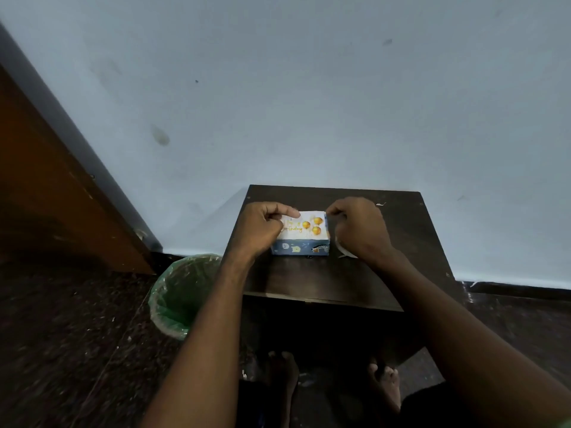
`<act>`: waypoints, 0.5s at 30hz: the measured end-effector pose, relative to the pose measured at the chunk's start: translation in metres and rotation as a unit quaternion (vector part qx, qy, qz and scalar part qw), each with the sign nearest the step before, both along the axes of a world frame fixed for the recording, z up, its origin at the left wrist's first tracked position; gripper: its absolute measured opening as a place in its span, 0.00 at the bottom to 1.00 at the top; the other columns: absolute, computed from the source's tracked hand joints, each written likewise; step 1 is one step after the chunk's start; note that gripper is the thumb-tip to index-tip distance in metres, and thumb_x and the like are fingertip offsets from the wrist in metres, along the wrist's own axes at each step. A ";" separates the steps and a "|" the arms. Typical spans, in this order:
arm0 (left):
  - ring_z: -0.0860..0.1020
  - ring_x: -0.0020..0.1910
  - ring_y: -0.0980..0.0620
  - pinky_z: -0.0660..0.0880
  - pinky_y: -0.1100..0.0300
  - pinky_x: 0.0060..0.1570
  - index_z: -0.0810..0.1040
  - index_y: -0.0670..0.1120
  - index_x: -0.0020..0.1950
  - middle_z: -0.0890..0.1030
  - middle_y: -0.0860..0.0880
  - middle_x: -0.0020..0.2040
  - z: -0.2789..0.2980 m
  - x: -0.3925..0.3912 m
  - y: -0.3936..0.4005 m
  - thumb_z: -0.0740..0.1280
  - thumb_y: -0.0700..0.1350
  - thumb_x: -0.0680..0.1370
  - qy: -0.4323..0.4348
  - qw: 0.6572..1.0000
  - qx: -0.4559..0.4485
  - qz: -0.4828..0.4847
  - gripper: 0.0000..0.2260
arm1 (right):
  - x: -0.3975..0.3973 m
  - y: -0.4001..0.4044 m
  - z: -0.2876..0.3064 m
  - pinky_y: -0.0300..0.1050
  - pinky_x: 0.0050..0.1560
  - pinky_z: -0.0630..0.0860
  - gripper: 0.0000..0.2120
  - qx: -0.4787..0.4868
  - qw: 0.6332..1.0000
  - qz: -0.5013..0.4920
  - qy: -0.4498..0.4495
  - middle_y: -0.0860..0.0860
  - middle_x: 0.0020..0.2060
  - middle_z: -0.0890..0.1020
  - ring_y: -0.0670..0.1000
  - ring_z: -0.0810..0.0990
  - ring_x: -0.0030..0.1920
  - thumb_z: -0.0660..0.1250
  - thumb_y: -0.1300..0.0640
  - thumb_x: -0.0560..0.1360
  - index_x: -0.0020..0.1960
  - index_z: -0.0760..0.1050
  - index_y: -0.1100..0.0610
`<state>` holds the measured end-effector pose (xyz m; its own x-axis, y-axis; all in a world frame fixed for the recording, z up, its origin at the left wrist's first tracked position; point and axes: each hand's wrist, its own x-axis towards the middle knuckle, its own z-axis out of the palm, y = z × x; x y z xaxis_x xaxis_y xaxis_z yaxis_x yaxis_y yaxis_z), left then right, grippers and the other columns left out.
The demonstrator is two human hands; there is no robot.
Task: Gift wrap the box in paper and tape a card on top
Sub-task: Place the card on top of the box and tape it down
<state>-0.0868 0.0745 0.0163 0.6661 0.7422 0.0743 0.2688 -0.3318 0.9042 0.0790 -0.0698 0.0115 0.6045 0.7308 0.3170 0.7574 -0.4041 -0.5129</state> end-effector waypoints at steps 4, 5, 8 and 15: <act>0.85 0.57 0.52 0.85 0.52 0.54 0.90 0.51 0.47 0.89 0.51 0.53 -0.007 -0.020 0.013 0.67 0.28 0.75 -0.005 1.000 -0.008 -0.010 0.19 | -0.026 0.013 0.006 0.45 0.44 0.78 0.11 0.115 0.991 0.064 0.004 0.45 0.42 0.86 0.48 0.82 0.42 0.69 0.64 0.69 0.45 0.86 0.51; 0.85 0.54 0.51 0.85 0.52 0.53 0.90 0.51 0.48 0.88 0.51 0.50 -0.009 -0.024 0.015 0.69 0.29 0.74 -0.002 1.000 -0.005 -0.014 0.18 | -0.033 0.016 0.005 0.44 0.43 0.77 0.10 0.119 0.988 0.092 0.021 0.45 0.41 0.85 0.47 0.81 0.40 0.71 0.63 0.70 0.45 0.86 0.51; 0.81 0.44 0.51 0.81 0.54 0.50 0.90 0.54 0.47 0.84 0.52 0.40 -0.013 -0.033 0.020 0.74 0.31 0.72 0.000 1.000 0.013 -0.020 0.17 | -0.048 0.022 -0.002 0.45 0.43 0.77 0.08 0.069 0.984 0.151 0.059 0.45 0.40 0.82 0.44 0.79 0.37 0.77 0.59 0.69 0.46 0.87 0.49; 0.81 0.43 0.53 0.79 0.58 0.49 0.91 0.53 0.47 0.87 0.49 0.48 -0.012 -0.049 0.027 0.72 0.31 0.75 0.005 0.998 0.028 -0.056 0.16 | -0.053 0.032 -0.003 0.31 0.40 0.65 0.11 0.013 0.987 0.146 0.071 0.43 0.42 0.78 0.40 0.75 0.38 0.77 0.61 0.68 0.47 0.87 0.48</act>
<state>-0.1361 0.1012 0.0042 0.7454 0.6580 0.1069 0.2358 -0.4102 0.8810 0.0255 -0.0379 0.0083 0.4096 0.8730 0.2646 0.7595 -0.1657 -0.6290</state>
